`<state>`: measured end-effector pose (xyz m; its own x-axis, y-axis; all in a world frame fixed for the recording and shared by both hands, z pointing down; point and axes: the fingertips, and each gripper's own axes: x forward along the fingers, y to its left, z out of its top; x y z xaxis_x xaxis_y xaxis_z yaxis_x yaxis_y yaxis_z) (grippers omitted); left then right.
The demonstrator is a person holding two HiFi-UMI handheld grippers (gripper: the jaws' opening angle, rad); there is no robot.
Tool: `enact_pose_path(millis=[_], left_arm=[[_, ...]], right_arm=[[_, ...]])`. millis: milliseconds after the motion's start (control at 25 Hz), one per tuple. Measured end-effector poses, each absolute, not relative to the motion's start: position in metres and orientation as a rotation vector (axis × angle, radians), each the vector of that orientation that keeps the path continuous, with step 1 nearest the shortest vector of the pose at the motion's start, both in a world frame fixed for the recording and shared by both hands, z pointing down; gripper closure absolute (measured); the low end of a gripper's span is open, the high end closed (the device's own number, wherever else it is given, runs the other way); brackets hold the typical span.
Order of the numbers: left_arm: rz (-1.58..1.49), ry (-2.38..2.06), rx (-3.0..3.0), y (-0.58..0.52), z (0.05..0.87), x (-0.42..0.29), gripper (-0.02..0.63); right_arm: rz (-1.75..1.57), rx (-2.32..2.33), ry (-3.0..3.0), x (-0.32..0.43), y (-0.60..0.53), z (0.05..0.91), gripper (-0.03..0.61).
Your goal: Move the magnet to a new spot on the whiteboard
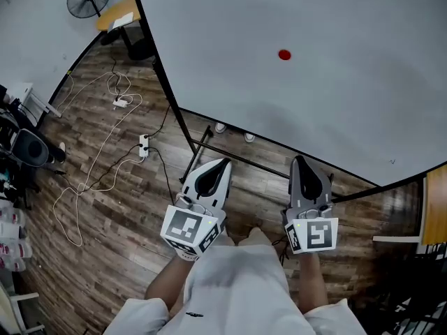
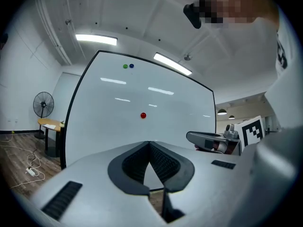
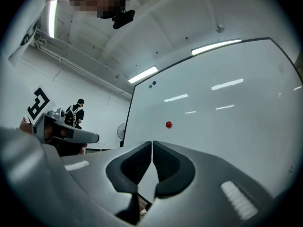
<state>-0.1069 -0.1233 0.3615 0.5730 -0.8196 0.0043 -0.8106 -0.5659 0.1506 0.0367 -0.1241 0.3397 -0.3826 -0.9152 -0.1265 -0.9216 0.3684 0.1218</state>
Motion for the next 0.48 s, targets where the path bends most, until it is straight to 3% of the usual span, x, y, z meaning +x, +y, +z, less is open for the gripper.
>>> enact_pose_path(millis=[480], left_arm=[[-0.07,-1.433,2.663,-0.168,0.368,-0.074,0.607]], right_arm=[[0.278,-1.681,2.597,0.068,-0.174,0.353,0.566]])
